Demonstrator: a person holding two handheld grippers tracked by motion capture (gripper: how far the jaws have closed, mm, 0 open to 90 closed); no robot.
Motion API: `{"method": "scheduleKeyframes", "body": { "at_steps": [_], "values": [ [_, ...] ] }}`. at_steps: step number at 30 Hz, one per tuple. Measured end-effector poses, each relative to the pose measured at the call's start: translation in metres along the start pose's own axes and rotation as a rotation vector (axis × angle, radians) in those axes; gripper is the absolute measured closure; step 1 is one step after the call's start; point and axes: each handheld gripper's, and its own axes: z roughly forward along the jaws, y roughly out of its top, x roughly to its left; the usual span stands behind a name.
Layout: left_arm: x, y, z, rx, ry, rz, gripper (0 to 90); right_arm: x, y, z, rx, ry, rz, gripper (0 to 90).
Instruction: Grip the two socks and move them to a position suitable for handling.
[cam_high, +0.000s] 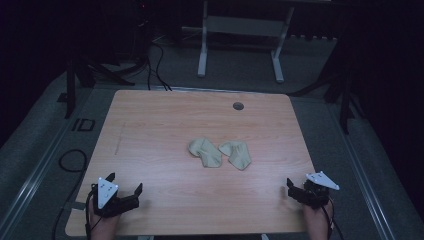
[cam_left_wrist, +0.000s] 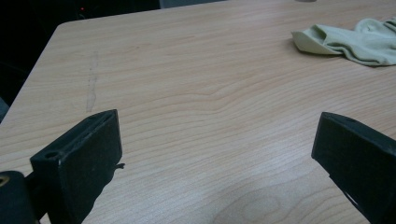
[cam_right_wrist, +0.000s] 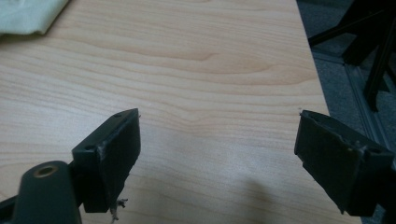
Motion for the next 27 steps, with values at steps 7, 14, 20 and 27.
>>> {"method": "scheduleKeyframes", "body": {
  "at_steps": [7,14,20,27],
  "values": [
    [-0.001,0.0,-0.001,-0.011,0.002,0.001,1.5,0.001,0.004,0.001,0.038,0.042,-0.018,14.2],
    [-0.004,0.0,-0.001,-0.003,0.019,-0.018,1.6,0.006,0.014,0.002,0.104,0.093,-0.015,14.2],
    [-0.005,0.006,-0.005,0.004,-0.04,-0.099,2.5,0.023,0.028,0.013,0.126,0.16,0.014,13.0],
    [-0.014,0.007,-0.003,0.062,-0.06,-0.07,2.3,0.049,0.046,0.033,0.133,0.237,-0.005,13.2]
  ]
}}
